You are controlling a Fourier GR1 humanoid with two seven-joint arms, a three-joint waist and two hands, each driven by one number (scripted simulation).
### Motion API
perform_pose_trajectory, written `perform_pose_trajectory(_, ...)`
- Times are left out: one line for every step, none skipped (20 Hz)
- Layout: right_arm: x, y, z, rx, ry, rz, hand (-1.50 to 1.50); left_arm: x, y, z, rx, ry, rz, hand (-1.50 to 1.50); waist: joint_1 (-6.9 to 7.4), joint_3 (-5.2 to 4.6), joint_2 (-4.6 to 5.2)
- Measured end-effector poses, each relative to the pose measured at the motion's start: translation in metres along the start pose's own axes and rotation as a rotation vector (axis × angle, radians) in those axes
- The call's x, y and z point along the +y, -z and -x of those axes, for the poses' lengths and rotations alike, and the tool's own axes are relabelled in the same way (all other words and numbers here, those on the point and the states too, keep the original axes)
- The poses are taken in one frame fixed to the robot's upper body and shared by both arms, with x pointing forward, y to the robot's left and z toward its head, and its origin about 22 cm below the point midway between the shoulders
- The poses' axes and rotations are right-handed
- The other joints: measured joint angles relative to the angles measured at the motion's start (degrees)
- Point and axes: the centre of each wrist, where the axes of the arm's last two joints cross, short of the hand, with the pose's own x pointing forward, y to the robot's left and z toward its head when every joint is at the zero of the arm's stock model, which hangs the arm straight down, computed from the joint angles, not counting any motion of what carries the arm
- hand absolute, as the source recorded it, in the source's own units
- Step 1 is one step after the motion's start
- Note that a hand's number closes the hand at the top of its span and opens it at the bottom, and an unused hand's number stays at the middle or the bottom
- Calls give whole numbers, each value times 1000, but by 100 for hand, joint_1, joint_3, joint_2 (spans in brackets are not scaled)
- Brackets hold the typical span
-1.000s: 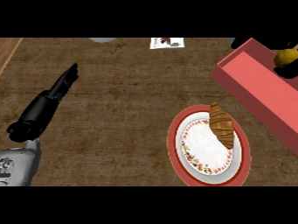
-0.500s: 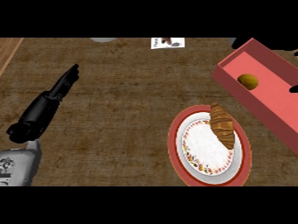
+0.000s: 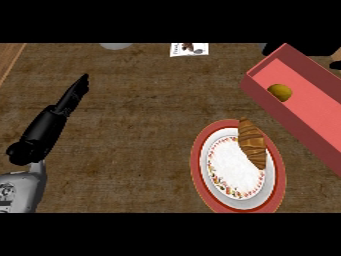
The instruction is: Pick the lemon from the plate and place it in the cardboard box
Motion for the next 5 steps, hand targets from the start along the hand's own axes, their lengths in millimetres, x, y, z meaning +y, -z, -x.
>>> perform_pose_trajectory(-7,-2,3,8,57,37,-150,-1,1,-1,-2,2,-2,0,8,-1,7)
perform_pose_trajectory(-12,-6,9,19,105,67,-150,-2,3,-3,-4,3,-6,0,3,-3,16)
perform_pose_trajectory(-19,-8,10,26,146,94,-150,-3,4,-5,-7,4,-4,0,20,-2,22)
perform_pose_trajectory(-26,-12,15,30,175,117,-150,-3,5,-5,-7,7,-3,0,29,-4,28)
perform_pose_trajectory(-32,-16,20,34,198,145,-150,-3,5,-5,-4,8,0,0,40,-4,33)
